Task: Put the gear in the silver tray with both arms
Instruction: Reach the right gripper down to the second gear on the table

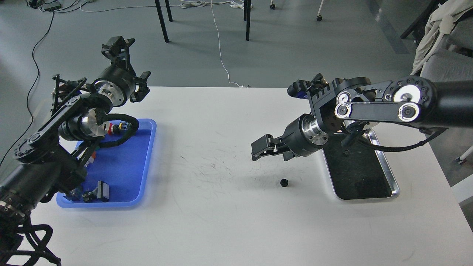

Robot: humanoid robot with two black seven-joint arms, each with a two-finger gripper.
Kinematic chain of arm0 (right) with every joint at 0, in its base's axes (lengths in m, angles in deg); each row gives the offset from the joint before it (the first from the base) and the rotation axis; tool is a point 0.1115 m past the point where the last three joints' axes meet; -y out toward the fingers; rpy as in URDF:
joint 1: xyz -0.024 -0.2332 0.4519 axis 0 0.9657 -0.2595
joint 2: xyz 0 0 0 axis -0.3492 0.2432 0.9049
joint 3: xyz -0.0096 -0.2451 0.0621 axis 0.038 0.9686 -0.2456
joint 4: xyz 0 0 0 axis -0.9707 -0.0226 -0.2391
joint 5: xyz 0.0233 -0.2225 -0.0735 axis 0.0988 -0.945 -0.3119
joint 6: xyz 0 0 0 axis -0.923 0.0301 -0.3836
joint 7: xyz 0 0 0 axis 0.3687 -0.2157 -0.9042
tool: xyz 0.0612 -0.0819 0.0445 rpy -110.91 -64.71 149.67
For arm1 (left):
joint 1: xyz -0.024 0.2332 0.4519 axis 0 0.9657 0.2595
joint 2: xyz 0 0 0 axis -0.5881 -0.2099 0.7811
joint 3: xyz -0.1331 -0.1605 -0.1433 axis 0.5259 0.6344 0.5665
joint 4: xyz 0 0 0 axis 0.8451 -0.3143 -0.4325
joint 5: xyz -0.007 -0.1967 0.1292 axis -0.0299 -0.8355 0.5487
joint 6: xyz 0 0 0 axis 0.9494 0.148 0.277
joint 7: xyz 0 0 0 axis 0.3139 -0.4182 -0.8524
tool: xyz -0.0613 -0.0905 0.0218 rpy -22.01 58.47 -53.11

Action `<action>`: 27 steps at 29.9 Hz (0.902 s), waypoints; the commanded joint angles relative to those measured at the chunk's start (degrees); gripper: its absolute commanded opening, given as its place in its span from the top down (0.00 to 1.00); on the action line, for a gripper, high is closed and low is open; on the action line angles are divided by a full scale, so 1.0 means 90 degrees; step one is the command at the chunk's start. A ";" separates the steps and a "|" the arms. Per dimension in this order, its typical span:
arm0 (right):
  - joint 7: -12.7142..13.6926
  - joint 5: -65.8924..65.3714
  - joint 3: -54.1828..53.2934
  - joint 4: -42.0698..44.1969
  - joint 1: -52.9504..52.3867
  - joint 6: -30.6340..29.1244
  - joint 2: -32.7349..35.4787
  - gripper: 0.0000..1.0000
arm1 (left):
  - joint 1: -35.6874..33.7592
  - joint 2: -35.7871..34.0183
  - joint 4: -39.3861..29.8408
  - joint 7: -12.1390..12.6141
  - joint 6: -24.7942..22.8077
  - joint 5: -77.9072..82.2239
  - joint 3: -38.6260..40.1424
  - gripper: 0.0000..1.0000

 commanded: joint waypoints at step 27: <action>0.0010 -0.0358 0.1212 0.1123 0.0506 -0.0001 -0.1530 0.17 | 0.0015 -0.0172 -0.0011 -0.0194 0.0158 0.0029 0.0023 0.02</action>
